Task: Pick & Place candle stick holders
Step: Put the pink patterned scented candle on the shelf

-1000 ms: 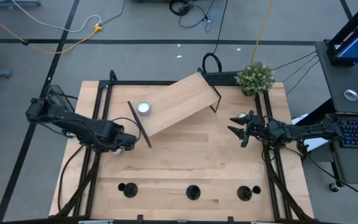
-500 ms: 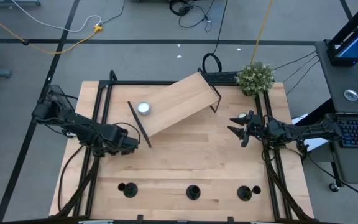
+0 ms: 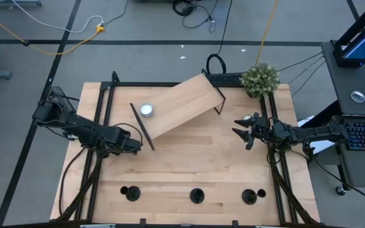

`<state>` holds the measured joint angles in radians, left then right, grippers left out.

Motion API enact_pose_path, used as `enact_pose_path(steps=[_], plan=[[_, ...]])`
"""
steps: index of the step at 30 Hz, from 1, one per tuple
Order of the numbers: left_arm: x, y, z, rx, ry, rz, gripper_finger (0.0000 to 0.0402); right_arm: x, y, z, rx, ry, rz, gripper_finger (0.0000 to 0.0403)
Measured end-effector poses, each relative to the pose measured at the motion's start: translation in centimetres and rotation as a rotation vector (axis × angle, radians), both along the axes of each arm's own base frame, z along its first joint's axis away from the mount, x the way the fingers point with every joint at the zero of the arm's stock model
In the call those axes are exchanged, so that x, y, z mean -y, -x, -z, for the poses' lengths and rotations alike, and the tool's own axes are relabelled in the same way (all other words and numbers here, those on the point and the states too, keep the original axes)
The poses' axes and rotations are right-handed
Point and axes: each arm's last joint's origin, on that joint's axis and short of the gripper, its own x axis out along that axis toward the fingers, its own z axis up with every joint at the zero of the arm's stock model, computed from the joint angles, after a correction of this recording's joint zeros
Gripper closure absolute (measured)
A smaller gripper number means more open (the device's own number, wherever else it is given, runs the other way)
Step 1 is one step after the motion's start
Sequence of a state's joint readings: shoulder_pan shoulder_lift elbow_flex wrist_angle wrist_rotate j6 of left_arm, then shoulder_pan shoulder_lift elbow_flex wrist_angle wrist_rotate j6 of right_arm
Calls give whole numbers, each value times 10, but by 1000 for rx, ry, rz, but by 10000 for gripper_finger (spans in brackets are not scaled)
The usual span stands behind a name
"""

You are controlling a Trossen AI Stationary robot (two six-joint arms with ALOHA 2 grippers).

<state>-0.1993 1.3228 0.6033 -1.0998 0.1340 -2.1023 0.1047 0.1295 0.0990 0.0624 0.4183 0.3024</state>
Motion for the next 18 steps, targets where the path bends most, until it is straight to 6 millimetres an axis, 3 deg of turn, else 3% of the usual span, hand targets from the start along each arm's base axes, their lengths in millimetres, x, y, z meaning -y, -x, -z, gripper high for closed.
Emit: enact_pose_path(steps=[11,18], plan=[[-2,-1,0,14,-82,-37,5,0,0,0,9,-27,2,190],[-5,-9,2,112,-156,28,5,0,0,0,10,-28,2,190]])
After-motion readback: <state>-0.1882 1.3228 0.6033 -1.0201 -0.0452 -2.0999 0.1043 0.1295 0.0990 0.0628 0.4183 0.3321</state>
